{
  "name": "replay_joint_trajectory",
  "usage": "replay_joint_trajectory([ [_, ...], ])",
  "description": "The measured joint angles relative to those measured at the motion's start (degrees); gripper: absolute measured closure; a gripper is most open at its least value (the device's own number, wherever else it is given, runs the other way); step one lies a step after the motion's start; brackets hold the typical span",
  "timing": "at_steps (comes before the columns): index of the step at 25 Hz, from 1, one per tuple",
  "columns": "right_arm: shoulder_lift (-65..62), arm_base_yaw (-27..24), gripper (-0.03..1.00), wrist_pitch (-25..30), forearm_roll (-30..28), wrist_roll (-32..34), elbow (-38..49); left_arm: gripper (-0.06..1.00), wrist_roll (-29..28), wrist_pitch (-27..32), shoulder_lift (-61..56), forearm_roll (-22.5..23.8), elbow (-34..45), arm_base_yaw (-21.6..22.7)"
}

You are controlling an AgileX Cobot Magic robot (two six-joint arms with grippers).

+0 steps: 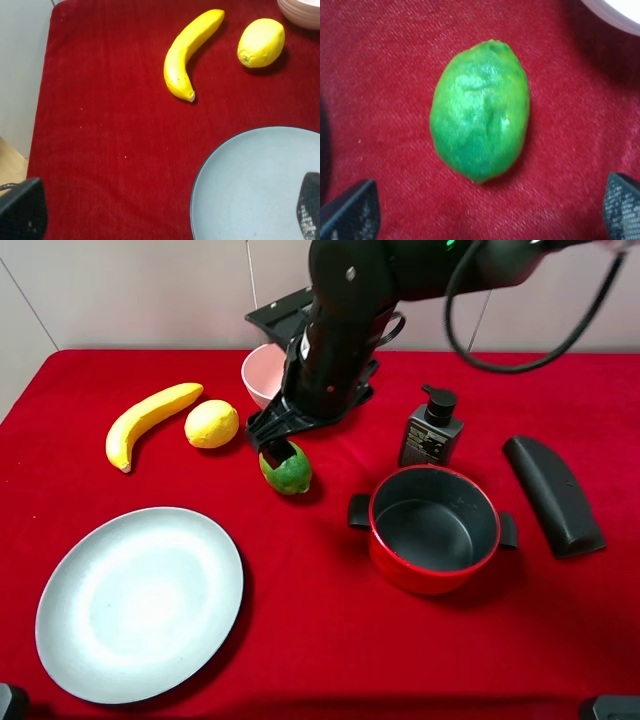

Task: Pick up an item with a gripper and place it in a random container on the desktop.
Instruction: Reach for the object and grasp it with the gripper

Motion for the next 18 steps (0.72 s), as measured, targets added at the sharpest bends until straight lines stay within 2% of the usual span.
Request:
replay_joint_trajectory([
  [9,5.45,0.22,0.27,-4.75,0.88,0.00,-1.89,-0.04,0.00,0.00,0.00,0.00,0.00,0.00],
  [18,10.66,0.22,0.27,-5.71,0.88,0.00,-6.90,-0.04,0.00,0.00,0.00,0.00,0.00,0.00],
])
